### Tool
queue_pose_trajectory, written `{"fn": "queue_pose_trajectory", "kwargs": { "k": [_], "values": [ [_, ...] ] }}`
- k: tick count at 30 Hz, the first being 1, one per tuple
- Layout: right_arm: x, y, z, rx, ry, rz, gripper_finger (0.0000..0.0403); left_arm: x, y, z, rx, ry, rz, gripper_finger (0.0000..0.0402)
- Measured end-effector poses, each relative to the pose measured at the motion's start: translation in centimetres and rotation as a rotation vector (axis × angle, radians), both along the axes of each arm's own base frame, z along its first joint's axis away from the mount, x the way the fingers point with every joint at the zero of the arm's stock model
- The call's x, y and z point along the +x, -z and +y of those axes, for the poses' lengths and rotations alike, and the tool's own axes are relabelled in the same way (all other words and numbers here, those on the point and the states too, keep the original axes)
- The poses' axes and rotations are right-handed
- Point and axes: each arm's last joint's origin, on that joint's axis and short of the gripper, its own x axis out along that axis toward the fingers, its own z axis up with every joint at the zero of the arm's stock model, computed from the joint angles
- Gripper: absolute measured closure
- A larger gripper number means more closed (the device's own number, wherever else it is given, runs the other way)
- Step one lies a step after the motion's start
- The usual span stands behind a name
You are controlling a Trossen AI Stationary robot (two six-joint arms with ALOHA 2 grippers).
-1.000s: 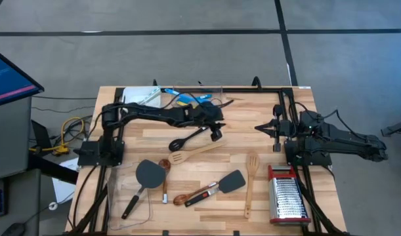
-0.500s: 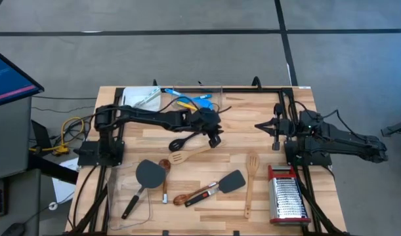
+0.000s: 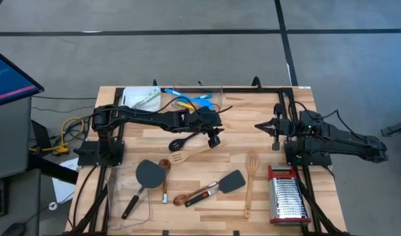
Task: Pick & Place Kitchen Items
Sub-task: Put the black serving spoon into the top transparent bin
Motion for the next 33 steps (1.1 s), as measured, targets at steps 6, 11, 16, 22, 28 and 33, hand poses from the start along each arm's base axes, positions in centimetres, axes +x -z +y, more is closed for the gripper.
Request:
{"fn": "queue_pose_trajectory", "kwargs": {
  "k": [6, 11, 16, 22, 28, 33],
  "values": [
    [0.0, 0.0, 0.0, 0.000, 0.000, 0.000, 0.0403, 0.1, -0.2, 0.1, 0.000, -0.004, -0.029, 0.0308],
    [0.0, 0.0, 0.0, 0.000, 0.000, 0.000, 0.0403, 0.3, -0.6, 0.2, 0.005, -0.010, -0.067, 0.0308],
    [0.0, 0.0, 0.0, 0.000, 0.000, 0.000, 0.0403, 0.2, -0.6, 1.1, -0.004, -0.036, -0.071, 0.0308],
    [0.0, 0.0, 0.0, 0.000, 0.000, 0.000, 0.0403, -0.4, -0.7, 4.6, -0.037, -0.143, -0.087, 0.0308],
    [0.0, 0.0, 0.0, 0.000, 0.000, 0.000, 0.0403, -1.2, -0.2, 6.4, -0.089, -0.223, -0.030, 0.0308],
    [0.0, 0.0, 0.0, 0.000, 0.000, 0.000, 0.0403, -2.8, 1.9, 4.8, -0.183, -0.247, 0.245, 0.0308]
  ]
}}
